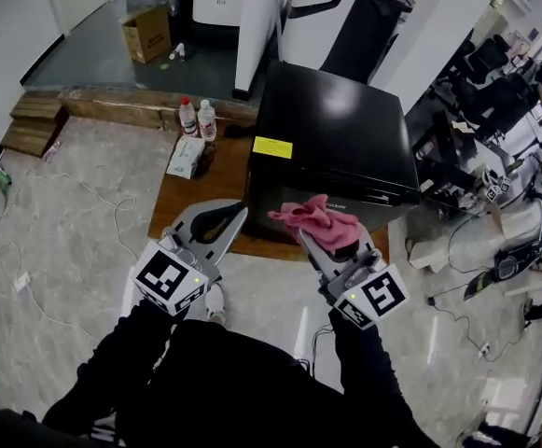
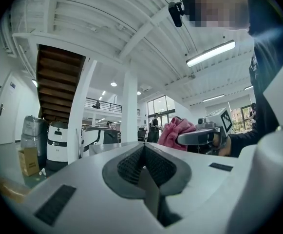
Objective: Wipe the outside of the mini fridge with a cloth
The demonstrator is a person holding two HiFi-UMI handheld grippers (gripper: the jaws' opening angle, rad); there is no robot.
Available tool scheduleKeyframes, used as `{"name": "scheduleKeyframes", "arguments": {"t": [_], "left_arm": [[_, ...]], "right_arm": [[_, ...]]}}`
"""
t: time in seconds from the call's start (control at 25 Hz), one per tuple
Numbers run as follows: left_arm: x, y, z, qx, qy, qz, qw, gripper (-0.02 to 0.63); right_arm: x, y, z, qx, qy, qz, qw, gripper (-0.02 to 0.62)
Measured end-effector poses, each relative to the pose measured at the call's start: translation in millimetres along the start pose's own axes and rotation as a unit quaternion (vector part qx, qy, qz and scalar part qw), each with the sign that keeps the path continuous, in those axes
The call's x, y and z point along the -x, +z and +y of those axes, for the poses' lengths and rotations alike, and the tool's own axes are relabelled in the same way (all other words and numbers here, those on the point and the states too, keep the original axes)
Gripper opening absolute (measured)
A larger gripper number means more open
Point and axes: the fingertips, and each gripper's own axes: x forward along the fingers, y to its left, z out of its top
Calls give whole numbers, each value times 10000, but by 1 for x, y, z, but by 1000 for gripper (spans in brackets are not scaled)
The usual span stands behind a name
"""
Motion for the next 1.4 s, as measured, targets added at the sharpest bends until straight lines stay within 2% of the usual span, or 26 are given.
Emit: {"name": "scheduleKeyframes", "arguments": {"t": [0.2,0.4,0.6,0.76,0.96,1.04,1.24,1.4], "left_arm": [[-43,30,66,-63,-87,-135,9999,5],[-85,57,125,-114,-279,-263,9992,5],[-111,53,149,-243,-392,-436,9980,5],[-155,52,191,-199,-265,-394,9987,5],[-197,45,231,-231,352,-267,9988,5],[-212,38,237,-196,425,-161,9988,5],[-227,16,251,-99,745,54,9972,5],[-228,13,254,-132,1045,-43,9944,5]], "right_arm": [[-58,35,-59,293,-19,232,9993,141],[-111,67,-119,455,-252,435,9977,141],[-144,61,-162,760,-252,945,9923,141],[-196,58,-226,879,-120,1324,9872,141],[-252,33,-291,1018,268,1816,9777,141],[-266,16,-311,975,390,2025,9736,141],[-306,-34,-341,1037,706,2466,9610,141],[-321,-61,-356,1093,860,2741,9516,141]]}}
